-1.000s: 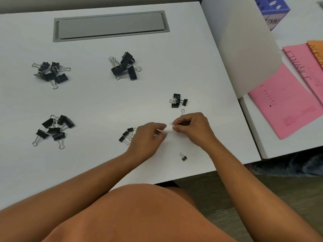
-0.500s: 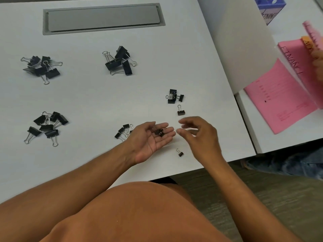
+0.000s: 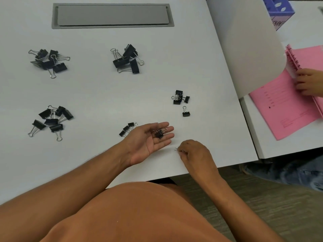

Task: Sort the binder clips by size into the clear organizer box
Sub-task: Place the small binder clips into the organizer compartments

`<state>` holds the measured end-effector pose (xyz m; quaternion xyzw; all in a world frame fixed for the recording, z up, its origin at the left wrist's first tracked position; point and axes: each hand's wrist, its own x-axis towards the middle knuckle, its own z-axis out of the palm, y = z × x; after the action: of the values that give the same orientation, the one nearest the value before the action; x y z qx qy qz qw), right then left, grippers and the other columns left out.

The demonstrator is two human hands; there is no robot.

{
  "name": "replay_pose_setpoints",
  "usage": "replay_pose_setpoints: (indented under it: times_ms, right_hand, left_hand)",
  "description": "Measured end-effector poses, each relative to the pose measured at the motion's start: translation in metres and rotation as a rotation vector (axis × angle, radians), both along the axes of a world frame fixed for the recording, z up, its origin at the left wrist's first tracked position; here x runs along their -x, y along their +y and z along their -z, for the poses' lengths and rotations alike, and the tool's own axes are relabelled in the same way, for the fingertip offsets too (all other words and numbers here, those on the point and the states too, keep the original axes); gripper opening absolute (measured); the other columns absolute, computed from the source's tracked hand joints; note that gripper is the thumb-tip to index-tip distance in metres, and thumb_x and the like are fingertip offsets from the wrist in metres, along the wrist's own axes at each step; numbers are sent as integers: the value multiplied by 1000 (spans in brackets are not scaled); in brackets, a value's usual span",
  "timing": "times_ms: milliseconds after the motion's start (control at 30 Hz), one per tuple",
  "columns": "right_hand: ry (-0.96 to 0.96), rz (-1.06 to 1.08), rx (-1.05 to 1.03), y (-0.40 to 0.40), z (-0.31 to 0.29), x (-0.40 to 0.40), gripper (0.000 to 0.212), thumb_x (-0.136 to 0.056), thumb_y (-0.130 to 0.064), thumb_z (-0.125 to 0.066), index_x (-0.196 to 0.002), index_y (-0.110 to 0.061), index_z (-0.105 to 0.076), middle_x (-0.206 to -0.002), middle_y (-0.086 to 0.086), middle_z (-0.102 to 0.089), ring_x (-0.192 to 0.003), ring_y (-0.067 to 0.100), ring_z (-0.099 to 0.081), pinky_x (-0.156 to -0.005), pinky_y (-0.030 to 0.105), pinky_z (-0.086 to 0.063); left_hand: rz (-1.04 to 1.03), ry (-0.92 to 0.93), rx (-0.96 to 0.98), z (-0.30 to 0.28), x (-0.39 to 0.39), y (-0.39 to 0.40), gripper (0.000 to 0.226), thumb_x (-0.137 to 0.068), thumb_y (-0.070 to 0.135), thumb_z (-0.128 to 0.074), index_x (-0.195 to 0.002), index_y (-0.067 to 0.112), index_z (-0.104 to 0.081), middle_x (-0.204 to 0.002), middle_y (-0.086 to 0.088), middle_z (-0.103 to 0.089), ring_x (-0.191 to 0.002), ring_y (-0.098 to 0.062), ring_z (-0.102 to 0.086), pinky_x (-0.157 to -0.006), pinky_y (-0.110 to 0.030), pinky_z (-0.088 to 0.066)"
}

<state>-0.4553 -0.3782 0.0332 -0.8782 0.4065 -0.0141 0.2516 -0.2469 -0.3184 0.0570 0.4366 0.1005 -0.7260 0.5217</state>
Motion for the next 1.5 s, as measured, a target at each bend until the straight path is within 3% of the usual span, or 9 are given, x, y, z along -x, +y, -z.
replay_pose_setpoints:
  times_ms: [133, 200, 300, 433, 567, 933, 1100, 1200, 1500]
  right_hand:
    - [-90, 174, -85, 0, -10, -21, 15, -95, -14, -68, -105, -17, -78, -96, -6, -75, -84, 6, -68, -80, 19, -55]
    - [-217, 421, -315, -1, -18, -35, 15, -94, -13, -66, -98, -23, -77, -91, -11, -74, -81, 5, -69, -73, 16, -56]
    - [-488, 716, -824, -1, -33, -65, 22, -98, -3, -56, -95, -14, -75, -89, 1, -72, -76, 16, -69, -66, 30, -57]
    - [-713, 747, -1291, 17, -49, -118, 23, -96, 0, -46, -89, -4, -68, -85, 7, -63, -73, 19, -59, -66, 30, -51]
    - [-646, 629, -1442, 49, -60, -179, 21, -98, -7, -48, -90, -2, -67, -84, 11, -68, -70, 19, -62, -68, 30, -51]
    - [-229, 197, -1278, 199, -71, -382, 28, -99, -21, -56, -110, -1, -71, -90, 6, -67, -77, 21, -56, -63, 28, -44]
    - [-99, -203, -830, 277, -84, -475, 30, -95, -3, -46, -96, -19, -71, -88, -10, -73, -73, 4, -60, -68, 22, -46]
    - [-8, -530, -574, 314, -93, -533, 47, -95, 6, -38, -104, -29, -68, -106, -11, -69, -91, 2, -63, -75, 22, -48]
    - [-176, -839, -391, 426, -105, -713, 27, -97, -6, -69, -118, -22, -63, -103, 2, -70, -87, 14, -73, -74, 29, -62]
  left_hand:
    - [27, -81, -4, -4, -5, 8, 36, -110, 22, -47, -131, 3, -68, -125, -15, -76, -107, -28, -77, -94, -38, -63]
    - [-2, -165, -5, -5, -11, 14, 29, -107, 16, -54, -127, 2, -70, -120, -16, -76, -98, -25, -76, -88, -34, -65]
    - [16, -338, -15, -9, -26, 28, 20, -102, 2, -60, -120, -1, -70, -121, -19, -75, -95, -24, -76, -82, -29, -64]
    - [-26, -448, -32, -25, -58, 59, 20, -99, -1, -66, -118, -3, -72, -117, -20, -77, -98, -27, -79, -81, -26, -63]
    - [-154, -455, -12, -40, -101, 102, 24, -98, 0, -66, -122, 1, -69, -105, -15, -80, -90, -20, -79, -78, -24, -63]
    - [-424, -524, -42, -51, -250, 287, 18, -99, 6, -69, -114, 0, -64, -88, -11, -78, -74, -21, -71, -71, -26, -61]
    - [-665, -480, -83, -56, -319, 377, 13, -101, 8, -66, -110, -1, -69, -103, -19, -79, -78, -19, -72, -74, -25, -61]
    - [-829, -480, -157, -58, -350, 424, 12, -99, 8, -67, -106, -1, -72, -101, -17, -79, -79, -19, -73, -75, -25, -62]
    - [-1156, -335, -281, -54, -404, 508, 16, -93, 11, -74, -108, 7, -78, -92, -6, -75, -66, -10, -59, -66, -23, -54]
